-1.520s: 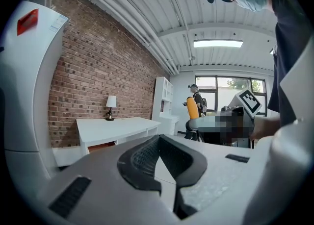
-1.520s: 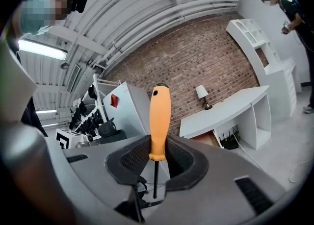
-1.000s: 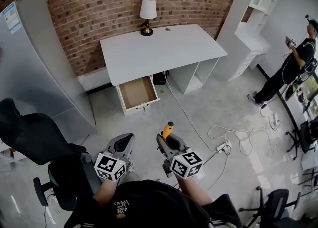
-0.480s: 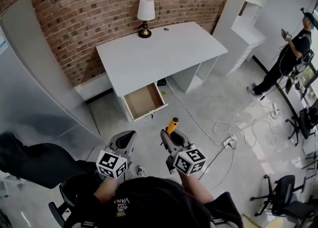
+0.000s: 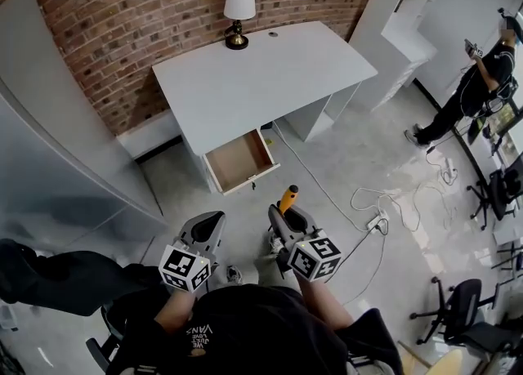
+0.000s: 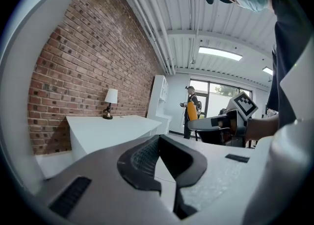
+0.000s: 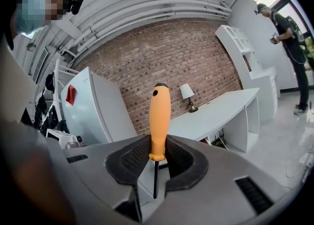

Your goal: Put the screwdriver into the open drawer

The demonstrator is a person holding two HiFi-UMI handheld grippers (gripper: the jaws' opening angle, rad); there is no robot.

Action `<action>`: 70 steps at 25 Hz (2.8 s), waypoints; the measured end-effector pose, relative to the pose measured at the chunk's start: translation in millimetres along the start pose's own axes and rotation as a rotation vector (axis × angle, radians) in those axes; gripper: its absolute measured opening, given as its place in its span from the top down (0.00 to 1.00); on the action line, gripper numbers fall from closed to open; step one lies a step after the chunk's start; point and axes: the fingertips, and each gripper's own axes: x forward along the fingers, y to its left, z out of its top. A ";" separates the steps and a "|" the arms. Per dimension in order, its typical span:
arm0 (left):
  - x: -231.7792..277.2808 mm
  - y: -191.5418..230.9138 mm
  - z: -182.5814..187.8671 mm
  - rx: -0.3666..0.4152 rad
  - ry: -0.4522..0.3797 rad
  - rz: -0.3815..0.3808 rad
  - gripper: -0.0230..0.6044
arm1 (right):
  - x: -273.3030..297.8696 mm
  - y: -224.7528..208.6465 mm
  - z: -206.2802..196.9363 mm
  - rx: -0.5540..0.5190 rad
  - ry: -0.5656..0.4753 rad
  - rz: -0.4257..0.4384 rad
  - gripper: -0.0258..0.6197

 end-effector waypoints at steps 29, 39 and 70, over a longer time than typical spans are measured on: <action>128.1 146.7 -70.1 -0.177 0.073 0.350 0.95 | 245.3 -147.5 -108.2 -0.285 0.505 0.268 0.83; 127.5 181.7 -115.1 -0.238 0.065 0.454 0.95 | 324.9 -151.3 -184.6 -0.547 0.649 0.430 0.83; 129.6 211.8 -242.8 -0.450 -0.022 0.595 0.95 | 428.7 -219.1 -366.4 -0.858 1.101 0.550 0.83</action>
